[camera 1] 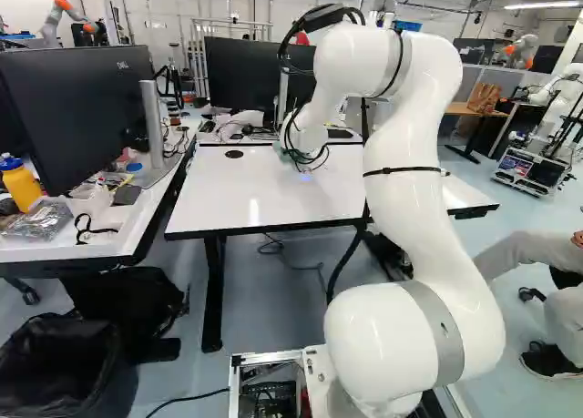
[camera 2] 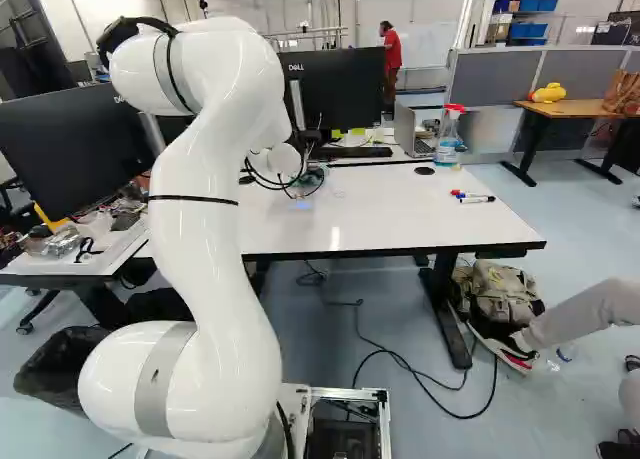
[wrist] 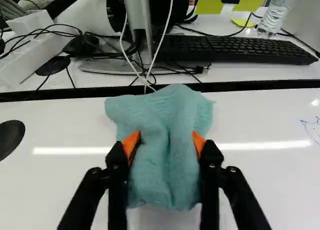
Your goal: Clean the table with the green towel
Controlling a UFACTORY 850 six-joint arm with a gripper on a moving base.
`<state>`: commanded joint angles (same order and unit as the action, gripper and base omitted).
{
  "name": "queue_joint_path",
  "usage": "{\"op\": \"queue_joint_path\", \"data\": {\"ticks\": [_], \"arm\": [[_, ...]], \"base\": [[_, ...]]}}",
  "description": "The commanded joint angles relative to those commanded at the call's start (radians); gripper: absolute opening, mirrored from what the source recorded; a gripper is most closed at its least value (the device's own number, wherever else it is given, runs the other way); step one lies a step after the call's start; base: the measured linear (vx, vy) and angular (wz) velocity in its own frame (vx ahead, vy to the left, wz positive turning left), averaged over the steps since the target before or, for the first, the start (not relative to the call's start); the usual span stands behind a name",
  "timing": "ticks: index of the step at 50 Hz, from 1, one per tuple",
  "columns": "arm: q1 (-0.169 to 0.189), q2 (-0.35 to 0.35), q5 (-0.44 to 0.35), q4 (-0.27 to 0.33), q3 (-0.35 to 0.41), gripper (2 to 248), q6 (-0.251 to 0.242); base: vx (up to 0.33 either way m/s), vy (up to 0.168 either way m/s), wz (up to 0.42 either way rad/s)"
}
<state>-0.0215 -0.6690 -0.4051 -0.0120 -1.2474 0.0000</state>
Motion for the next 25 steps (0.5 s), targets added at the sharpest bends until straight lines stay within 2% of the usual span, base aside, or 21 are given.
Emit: {"op": "queue_joint_path", "data": {"ticks": [1,2,7,8,12,13,25], "arm": [[0.0,0.0,0.0,0.0,0.0,160,0.0],[0.0,0.0,0.0,0.0,0.0,123,0.0],[0.0,0.0,0.0,0.0,0.0,123,0.0],[0.0,0.0,0.0,0.0,0.0,87,0.0],[0.0,0.0,0.0,0.0,0.0,87,0.0],[0.0,0.0,0.0,0.0,0.0,63,0.0],[0.0,0.007,0.0,0.0,0.002,60,0.0]], "base": [[0.0,0.0,0.0],[0.0,0.0,0.0],[0.0,0.0,0.0],[0.0,0.0,0.0],[0.0,0.0,0.0],[0.0,0.0,0.0],[0.0,0.0,0.0]]}}
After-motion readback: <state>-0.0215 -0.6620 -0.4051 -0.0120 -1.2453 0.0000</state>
